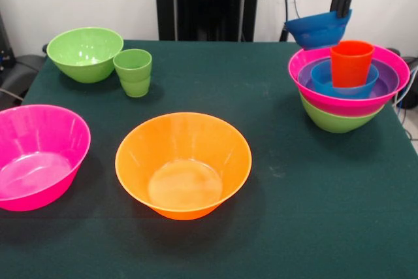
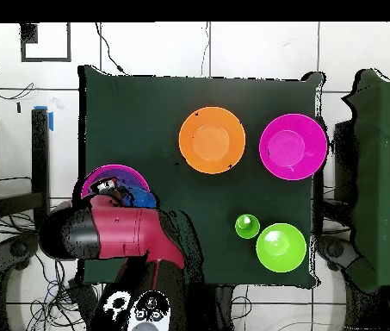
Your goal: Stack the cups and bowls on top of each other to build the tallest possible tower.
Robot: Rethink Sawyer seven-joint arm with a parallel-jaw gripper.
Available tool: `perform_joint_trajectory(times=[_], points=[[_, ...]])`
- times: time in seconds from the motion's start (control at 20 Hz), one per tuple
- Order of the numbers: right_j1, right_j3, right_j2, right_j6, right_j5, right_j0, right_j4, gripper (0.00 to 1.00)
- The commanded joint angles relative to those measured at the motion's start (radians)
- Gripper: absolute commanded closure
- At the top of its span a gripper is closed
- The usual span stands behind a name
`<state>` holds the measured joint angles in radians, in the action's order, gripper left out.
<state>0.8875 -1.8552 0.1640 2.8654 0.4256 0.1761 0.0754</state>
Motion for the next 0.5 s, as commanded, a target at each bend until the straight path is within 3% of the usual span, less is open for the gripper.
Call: perform_joint_trajectory(times=[0.05,0.5], points=[[-0.069,-0.088,-0.02,0.135,-0.03,0.031,0.015,1.0],[-0.095,-0.089,-0.001,0.18,-0.04,0.083,0.082,1.0]])
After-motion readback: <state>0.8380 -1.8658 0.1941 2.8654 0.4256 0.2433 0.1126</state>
